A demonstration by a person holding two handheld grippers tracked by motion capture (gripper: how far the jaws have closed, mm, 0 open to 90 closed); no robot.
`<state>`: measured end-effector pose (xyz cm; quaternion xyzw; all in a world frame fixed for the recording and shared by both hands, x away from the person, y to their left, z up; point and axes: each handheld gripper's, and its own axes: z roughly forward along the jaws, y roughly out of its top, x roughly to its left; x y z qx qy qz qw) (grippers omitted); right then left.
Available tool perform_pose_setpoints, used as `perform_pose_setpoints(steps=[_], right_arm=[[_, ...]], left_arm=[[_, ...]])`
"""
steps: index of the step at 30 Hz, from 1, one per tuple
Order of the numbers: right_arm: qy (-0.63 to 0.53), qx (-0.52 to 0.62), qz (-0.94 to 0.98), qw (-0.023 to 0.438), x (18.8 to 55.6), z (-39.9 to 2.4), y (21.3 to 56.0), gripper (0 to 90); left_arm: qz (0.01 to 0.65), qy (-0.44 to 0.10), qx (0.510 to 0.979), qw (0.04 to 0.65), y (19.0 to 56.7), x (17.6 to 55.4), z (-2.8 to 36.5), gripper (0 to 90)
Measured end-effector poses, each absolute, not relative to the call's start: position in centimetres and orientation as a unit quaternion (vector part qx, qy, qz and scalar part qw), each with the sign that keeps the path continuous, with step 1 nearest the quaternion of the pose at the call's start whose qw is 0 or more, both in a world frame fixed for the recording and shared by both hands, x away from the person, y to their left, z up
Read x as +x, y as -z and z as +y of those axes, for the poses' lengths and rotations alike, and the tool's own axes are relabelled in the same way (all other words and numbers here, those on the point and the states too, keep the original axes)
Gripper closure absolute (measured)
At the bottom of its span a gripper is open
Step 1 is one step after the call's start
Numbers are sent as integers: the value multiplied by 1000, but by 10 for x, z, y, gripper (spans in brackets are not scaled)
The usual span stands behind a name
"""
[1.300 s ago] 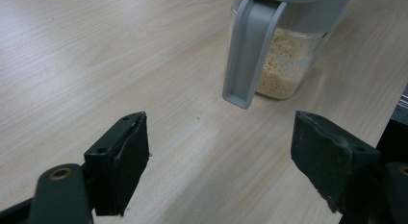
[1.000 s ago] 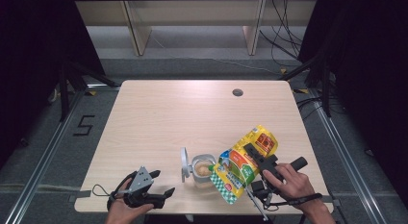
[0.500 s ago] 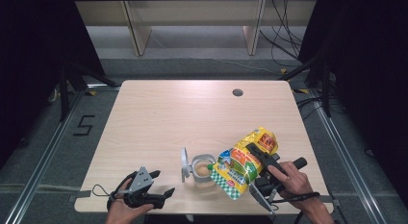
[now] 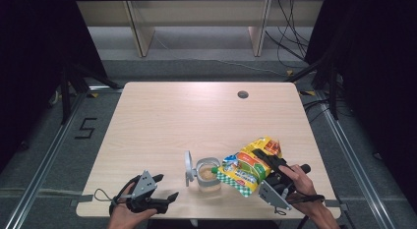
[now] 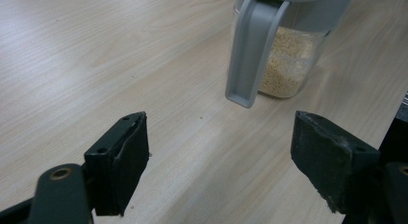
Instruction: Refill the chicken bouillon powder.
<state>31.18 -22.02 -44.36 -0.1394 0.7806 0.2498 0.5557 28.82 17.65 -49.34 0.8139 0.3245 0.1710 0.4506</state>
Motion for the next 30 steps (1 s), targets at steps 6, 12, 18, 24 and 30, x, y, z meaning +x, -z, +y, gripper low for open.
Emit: perform_pose_setpoints(steps=[6, 12, 18, 24, 30], right_arm=[[-280, -91, 790, 537, 316, -229, 447, 608], [-312, -65, 802, 505, 325, -235, 450, 614], [-331, -49, 806, 488, 332, -241, 452, 621], [-370, -1, 815, 446, 336, -244, 459, 628], [-383, 3, 815, 435, 343, -243, 462, 636]], left_arm=[[324, -176, 815, 447, 493, 289, 177, 206], [309, -182, 821, 443, 492, 291, 178, 206], [322, -179, 817, 444, 493, 289, 178, 206], [304, -188, 825, 438, 491, 292, 179, 207], [315, -182, 818, 446, 492, 290, 178, 207]])
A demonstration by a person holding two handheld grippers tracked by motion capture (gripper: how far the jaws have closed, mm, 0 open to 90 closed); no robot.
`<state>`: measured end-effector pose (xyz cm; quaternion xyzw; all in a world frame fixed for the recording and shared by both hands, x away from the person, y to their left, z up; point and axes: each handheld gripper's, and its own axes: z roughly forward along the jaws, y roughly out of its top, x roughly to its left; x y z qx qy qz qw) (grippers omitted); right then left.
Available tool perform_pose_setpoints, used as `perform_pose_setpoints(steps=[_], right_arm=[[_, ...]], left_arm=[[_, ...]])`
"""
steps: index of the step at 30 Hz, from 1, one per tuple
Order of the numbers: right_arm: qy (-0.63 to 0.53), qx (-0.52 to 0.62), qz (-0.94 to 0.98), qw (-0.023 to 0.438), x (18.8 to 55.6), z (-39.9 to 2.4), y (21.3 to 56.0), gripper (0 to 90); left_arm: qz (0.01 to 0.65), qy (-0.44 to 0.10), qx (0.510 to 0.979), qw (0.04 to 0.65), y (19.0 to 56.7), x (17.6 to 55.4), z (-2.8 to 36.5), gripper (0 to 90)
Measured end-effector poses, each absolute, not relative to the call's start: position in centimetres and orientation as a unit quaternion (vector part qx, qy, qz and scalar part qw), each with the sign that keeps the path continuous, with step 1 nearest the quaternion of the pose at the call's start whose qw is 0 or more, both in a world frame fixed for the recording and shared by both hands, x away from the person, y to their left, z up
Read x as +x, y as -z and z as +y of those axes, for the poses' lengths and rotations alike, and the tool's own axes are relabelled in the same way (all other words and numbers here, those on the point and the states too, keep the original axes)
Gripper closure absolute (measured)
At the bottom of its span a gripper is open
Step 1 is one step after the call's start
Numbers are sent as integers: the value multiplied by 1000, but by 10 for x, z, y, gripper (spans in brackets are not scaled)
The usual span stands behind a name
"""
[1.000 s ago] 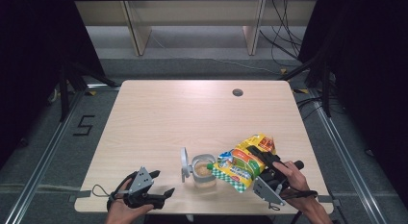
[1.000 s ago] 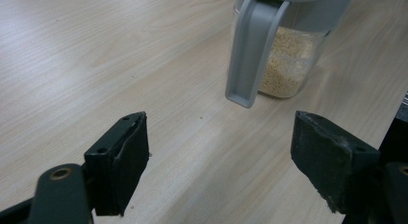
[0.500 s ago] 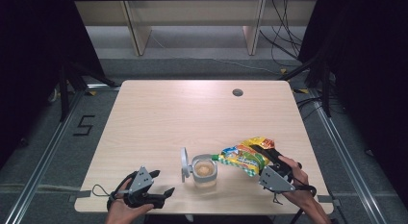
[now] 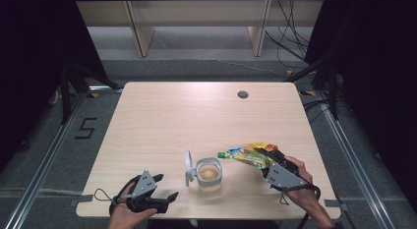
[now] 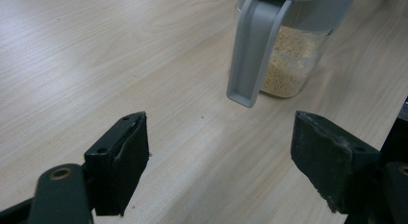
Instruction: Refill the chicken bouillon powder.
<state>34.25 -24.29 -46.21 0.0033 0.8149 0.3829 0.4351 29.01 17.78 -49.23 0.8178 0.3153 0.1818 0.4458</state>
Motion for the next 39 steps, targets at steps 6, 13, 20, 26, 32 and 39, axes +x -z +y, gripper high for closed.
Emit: perform_pose_setpoints(steps=[6, 13, 20, 26, 32, 39], right_arm=[[-425, 34, 810, 402, 351, -246, 465, 644], [-493, 107, 789, 352, 365, -254, 469, 659], [-515, 133, 781, 327, 378, -251, 475, 676], [-522, 136, 779, 319, 386, -243, 479, 679], [-520, 149, 781, 313, 394, -241, 483, 680], [-513, 164, 785, 306, 403, -245, 491, 684]], left_arm=[[304, -190, 824, 440, 492, 292, 179, 206], [309, -180, 822, 443, 493, 290, 177, 206], [313, -179, 820, 444, 494, 290, 177, 207], [312, -179, 821, 444, 494, 290, 177, 207], [311, -183, 823, 439, 493, 289, 178, 207], [312, -185, 819, 444, 493, 290, 179, 206]])
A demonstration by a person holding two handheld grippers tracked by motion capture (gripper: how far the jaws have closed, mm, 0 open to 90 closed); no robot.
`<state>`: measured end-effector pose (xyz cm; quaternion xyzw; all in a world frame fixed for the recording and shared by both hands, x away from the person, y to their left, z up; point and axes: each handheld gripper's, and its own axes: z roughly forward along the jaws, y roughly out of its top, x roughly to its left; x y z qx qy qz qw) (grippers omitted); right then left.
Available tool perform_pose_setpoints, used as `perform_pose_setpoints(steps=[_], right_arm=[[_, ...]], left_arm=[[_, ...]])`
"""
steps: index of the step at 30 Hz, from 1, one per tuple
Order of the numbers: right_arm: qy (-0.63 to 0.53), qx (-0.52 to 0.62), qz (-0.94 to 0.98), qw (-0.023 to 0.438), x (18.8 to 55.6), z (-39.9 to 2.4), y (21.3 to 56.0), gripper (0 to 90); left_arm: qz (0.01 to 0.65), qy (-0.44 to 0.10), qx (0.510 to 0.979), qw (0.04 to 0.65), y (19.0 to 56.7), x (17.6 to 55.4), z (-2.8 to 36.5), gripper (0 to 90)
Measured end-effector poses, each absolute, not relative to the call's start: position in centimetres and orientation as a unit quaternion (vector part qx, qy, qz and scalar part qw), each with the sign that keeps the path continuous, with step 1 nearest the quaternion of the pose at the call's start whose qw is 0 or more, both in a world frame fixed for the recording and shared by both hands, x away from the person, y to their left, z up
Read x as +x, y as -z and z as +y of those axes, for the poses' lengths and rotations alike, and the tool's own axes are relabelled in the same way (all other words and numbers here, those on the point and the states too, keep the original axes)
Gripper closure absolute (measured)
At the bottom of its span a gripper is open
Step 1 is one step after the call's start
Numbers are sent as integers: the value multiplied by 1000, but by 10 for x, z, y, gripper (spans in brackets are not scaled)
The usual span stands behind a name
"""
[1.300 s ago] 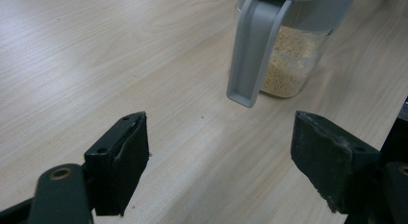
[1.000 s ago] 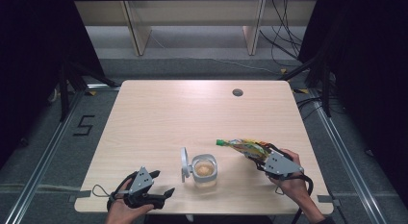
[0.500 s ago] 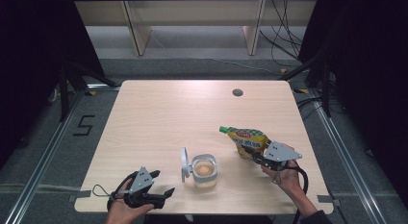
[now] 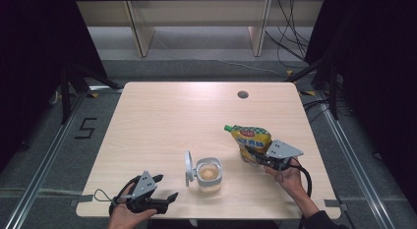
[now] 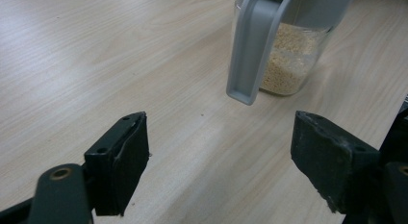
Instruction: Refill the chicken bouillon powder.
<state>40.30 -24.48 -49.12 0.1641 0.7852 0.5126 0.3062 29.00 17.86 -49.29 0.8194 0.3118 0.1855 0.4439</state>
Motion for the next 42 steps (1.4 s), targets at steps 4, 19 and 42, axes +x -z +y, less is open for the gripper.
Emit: perform_pose_setpoints(steps=[4, 19, 42], right_arm=[[-518, 170, 787, 289, 403, -247, 491, 679], [-516, 209, 782, 280, 398, -256, 490, 640], [-531, 266, 763, 255, 392, -269, 486, 468]], left_arm=[[328, -170, 812, 453, 494, 287, 176, 207], [323, -176, 814, 450, 494, 287, 178, 207], [325, -175, 813, 449, 493, 287, 178, 207]])
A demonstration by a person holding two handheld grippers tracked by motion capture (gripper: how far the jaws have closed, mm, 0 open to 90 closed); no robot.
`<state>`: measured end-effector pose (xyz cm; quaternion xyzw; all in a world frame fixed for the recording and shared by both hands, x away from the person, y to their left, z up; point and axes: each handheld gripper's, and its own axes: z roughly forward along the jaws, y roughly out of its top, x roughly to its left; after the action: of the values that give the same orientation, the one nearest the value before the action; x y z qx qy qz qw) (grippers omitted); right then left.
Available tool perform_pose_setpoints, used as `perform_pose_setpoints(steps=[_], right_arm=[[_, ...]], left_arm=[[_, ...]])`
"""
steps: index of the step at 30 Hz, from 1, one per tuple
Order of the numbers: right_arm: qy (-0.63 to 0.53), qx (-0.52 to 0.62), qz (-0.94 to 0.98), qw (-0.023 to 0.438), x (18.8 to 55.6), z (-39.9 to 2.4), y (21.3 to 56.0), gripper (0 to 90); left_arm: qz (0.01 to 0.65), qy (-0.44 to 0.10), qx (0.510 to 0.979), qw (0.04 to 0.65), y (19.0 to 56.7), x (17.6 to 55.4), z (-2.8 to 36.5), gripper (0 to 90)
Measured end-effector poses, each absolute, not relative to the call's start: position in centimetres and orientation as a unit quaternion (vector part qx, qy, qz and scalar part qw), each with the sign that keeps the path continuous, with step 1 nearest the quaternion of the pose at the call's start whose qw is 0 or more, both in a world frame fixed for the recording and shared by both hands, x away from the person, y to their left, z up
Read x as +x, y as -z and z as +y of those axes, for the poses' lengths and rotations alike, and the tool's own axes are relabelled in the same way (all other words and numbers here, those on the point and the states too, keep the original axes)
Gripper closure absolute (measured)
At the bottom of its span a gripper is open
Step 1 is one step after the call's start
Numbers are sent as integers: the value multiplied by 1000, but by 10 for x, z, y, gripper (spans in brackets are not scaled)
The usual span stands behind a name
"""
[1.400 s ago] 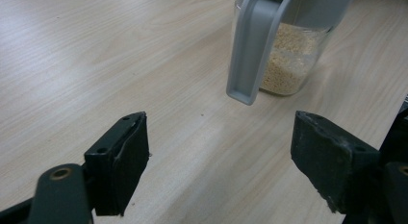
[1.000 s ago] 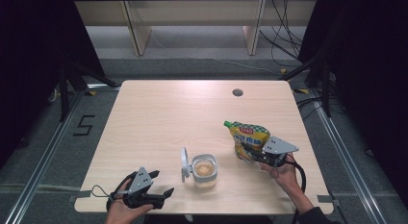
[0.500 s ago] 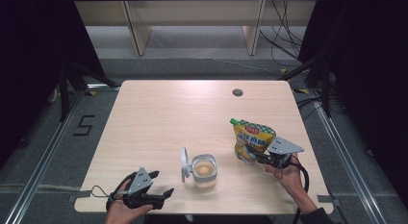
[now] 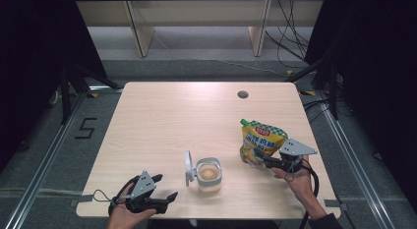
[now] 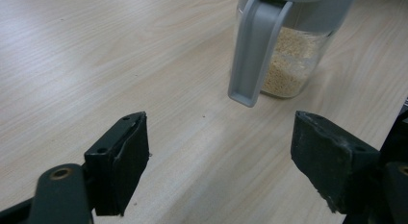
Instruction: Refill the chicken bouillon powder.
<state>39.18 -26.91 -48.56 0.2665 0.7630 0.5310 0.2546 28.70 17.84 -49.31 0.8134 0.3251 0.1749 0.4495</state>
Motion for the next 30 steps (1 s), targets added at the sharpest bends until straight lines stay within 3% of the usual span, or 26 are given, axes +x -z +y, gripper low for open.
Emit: perform_pose_setpoints(steps=[7, 10, 30], right_arm=[[-516, 309, 760, 247, 388, -273, 483, 329], [-512, 349, 754, 217, 380, -274, 482, 297], [-469, 395, 764, 201, 338, -286, 476, 240]], left_arm=[[316, -183, 815, 449, 492, 289, 180, 207], [311, -183, 820, 445, 492, 288, 182, 206], [318, -179, 816, 449, 493, 289, 179, 207]])
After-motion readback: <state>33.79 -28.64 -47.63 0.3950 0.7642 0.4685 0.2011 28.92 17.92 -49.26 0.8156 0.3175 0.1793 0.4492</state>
